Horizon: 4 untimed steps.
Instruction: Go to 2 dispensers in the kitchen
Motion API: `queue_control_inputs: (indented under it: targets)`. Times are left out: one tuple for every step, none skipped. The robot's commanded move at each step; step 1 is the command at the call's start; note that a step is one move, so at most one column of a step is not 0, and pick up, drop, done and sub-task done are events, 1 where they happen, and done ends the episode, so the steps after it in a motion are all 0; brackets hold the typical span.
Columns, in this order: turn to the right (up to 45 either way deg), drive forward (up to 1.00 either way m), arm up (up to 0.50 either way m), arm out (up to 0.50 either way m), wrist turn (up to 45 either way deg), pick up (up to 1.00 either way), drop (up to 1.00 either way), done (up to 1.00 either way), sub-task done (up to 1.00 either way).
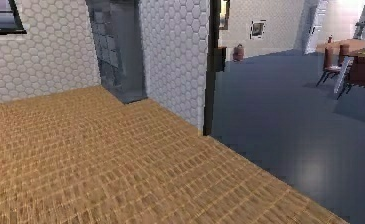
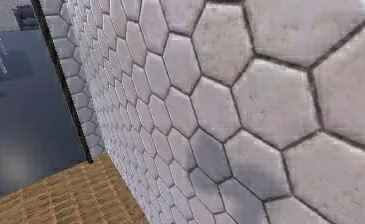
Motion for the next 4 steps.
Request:
queue_control_inputs:
  targets:
    - [0.0,0.3,0.0,0.0,0.0,0.0,0.0,0.0,0.0]
    - [-45.0,0.0,0.0,0.0,0.0,0.0,0.0,0.0,0.0]
    - [-36.0,0.0,0.0,0.0,0.0,0.0,0.0,0.0,0.0]
    - [0.0,0.7,0.0,0.0,0.0,0.0,0.0,0.0,0.0]
